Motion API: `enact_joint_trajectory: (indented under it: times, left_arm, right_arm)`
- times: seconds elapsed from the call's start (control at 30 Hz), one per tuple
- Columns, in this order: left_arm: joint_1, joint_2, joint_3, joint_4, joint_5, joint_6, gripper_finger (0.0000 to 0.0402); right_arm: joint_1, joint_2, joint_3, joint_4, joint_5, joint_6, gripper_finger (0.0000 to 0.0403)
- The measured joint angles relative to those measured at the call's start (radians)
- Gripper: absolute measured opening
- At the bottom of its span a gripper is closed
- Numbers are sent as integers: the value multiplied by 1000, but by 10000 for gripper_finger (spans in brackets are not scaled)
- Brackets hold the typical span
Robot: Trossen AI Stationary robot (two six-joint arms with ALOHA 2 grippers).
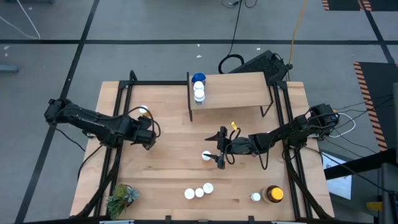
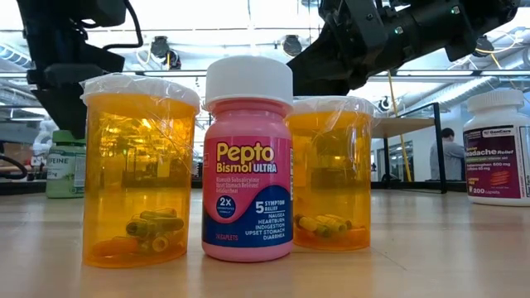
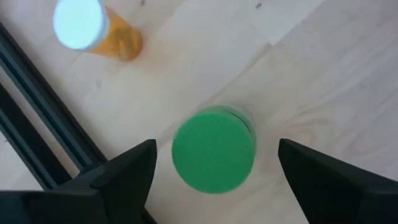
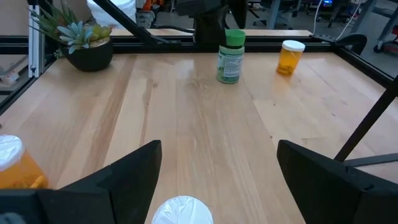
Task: Pick and place medicine bottles onto shelf by color
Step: Put the green bottle on the shelf
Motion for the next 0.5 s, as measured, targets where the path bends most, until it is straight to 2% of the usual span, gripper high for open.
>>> enact_joint_trajectory:
  times: [0.5]
  left_arm:
    - [6, -3, -71, 46, 10, 18, 239]
  right_arm:
    - [0, 0, 0, -2, 0, -4, 313]
